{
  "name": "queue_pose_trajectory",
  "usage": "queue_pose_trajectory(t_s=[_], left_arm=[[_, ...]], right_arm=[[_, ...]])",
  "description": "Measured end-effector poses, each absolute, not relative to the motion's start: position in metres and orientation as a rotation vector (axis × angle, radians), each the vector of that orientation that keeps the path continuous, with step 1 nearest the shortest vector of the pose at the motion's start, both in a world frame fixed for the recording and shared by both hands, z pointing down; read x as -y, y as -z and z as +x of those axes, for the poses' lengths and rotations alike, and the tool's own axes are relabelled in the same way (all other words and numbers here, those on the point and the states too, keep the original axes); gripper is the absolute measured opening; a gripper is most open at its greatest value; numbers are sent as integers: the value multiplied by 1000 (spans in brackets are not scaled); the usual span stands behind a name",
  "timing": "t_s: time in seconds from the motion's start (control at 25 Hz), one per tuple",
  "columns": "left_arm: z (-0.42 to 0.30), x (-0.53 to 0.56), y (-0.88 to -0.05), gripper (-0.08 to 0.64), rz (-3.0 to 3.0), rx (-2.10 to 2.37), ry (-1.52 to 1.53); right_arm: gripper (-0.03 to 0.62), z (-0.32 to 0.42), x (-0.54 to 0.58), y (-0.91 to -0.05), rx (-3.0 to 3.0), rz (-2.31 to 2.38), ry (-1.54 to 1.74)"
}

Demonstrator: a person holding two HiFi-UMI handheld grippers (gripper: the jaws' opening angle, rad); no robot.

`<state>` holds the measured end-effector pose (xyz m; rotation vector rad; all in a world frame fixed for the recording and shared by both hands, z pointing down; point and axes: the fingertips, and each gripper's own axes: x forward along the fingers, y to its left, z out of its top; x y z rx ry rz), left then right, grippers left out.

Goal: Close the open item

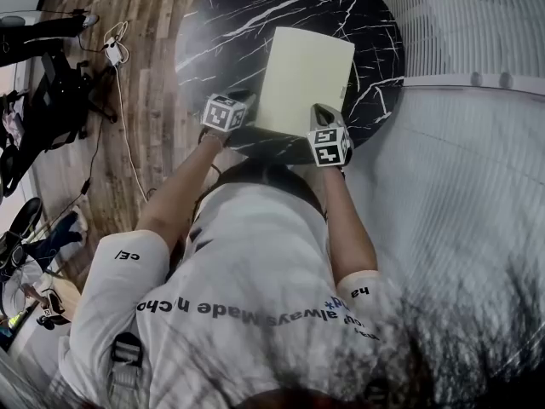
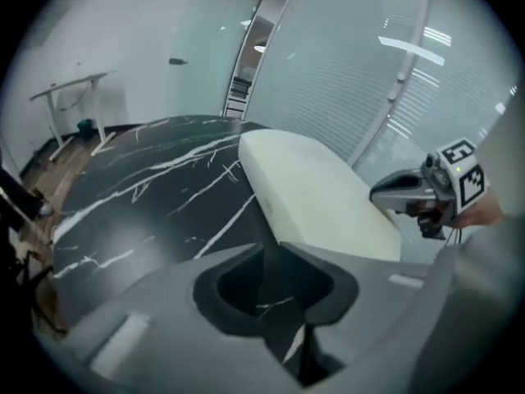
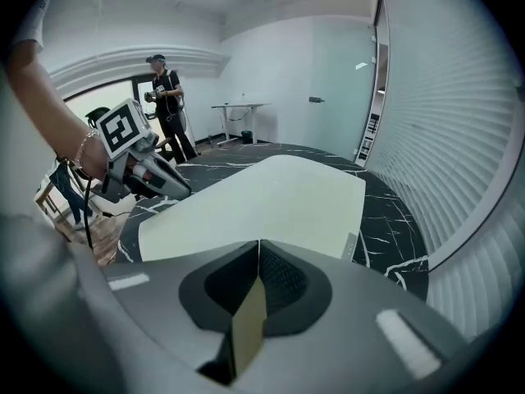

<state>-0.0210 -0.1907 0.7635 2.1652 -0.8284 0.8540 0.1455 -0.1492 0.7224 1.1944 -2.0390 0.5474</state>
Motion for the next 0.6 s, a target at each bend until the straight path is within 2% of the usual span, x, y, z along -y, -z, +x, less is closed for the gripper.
queue_pose_trajectory(t_s=[0.4, 0.6], left_arm=[[1, 187, -765, 12, 2128, 775, -764], [7, 186, -765, 12, 2140, 761, -793]], right_arm=[[5, 151, 148, -729, 2027, 1186, -576], [3, 157, 145, -736, 2006, 1192, -594]])
